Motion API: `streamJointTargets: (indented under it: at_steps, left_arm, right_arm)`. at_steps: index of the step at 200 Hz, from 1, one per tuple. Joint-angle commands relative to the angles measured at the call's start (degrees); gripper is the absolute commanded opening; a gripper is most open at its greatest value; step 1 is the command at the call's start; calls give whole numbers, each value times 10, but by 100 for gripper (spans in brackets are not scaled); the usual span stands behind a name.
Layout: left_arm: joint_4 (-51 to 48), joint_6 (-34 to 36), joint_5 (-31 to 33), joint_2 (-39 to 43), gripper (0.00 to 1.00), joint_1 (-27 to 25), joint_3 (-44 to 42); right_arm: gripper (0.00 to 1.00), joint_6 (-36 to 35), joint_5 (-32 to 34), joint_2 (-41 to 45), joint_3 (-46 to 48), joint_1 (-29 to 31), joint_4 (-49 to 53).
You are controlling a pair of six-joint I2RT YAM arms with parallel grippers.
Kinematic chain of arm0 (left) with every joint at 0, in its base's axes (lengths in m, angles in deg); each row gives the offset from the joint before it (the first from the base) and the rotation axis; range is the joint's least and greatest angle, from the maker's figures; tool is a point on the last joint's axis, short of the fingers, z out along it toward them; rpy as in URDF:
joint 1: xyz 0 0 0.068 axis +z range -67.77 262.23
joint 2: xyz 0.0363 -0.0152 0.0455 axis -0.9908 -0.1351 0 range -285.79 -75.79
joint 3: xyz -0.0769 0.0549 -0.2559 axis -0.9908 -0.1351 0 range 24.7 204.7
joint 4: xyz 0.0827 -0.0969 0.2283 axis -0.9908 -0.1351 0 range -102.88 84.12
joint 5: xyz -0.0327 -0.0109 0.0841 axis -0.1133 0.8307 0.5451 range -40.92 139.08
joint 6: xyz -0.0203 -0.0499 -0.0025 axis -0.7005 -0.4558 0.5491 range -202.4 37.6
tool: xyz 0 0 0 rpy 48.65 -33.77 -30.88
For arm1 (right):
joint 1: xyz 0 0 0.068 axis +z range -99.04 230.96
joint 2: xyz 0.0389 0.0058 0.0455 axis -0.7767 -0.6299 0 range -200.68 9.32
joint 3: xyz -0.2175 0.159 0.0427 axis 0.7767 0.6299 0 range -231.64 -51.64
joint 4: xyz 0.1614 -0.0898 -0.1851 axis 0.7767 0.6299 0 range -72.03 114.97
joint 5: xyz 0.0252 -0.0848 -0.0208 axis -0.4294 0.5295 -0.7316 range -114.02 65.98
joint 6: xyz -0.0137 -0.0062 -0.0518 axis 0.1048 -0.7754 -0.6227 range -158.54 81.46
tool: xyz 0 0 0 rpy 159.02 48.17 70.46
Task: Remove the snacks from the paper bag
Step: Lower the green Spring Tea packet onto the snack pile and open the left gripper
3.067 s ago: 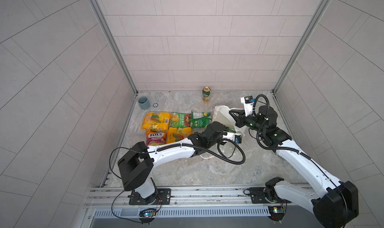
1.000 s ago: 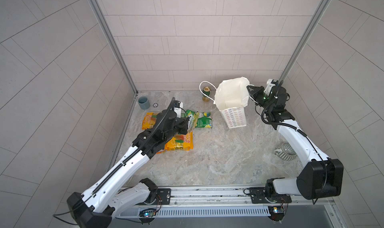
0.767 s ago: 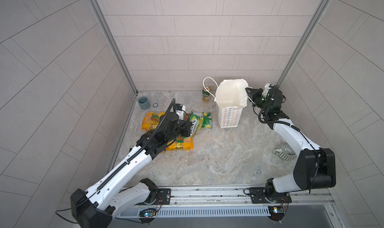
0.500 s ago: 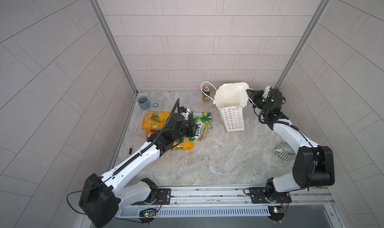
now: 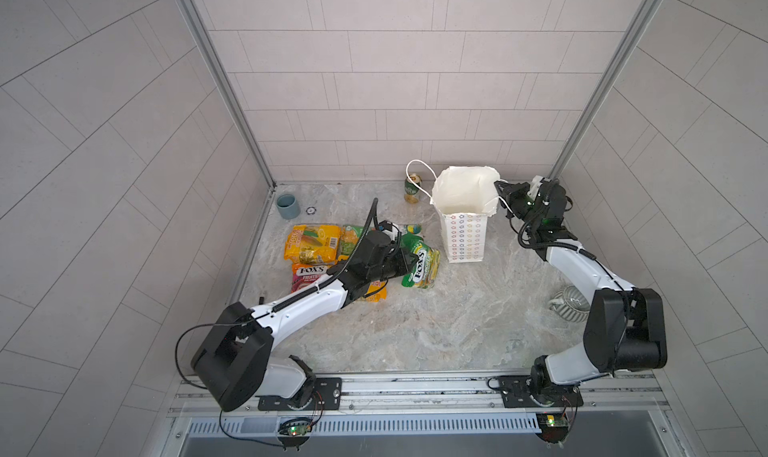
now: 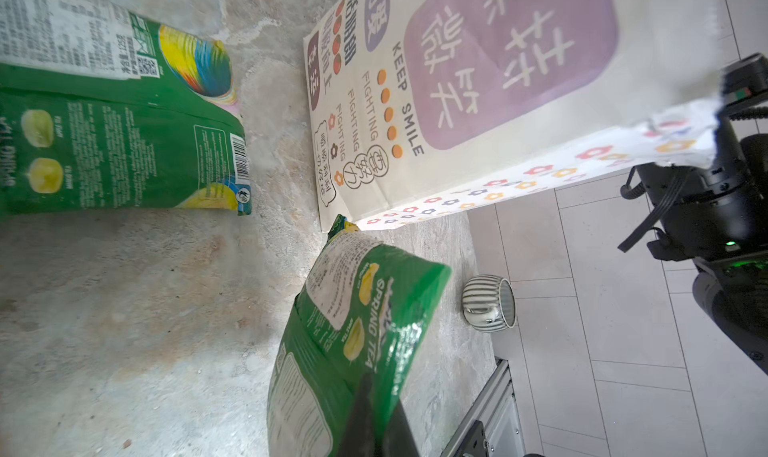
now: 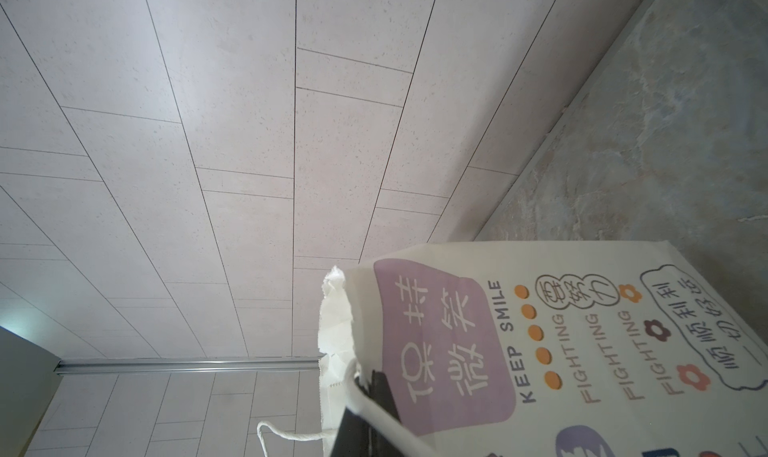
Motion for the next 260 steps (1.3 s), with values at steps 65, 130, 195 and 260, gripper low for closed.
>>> streamJointTargets:
  at_steps: [65, 130, 195, 260]
  left_arm:
    - [4, 13, 30, -67, 0, 20, -30]
    - [-222, 190, 111, -95, 0, 38, 66]
    - [-279, 233, 170, -77, 30, 40, 86]
    - [-331, 300, 237, -19, 58, 40, 141]
  right_arm:
    - [0, 13, -12, -6, 1, -2, -25]
    - [0, -4, -19, -9, -4, -2, -11]
    - [0, 2, -23, -16, -6, -1, -3]
    - [0, 29, -16, -21, -4, 9, -13]
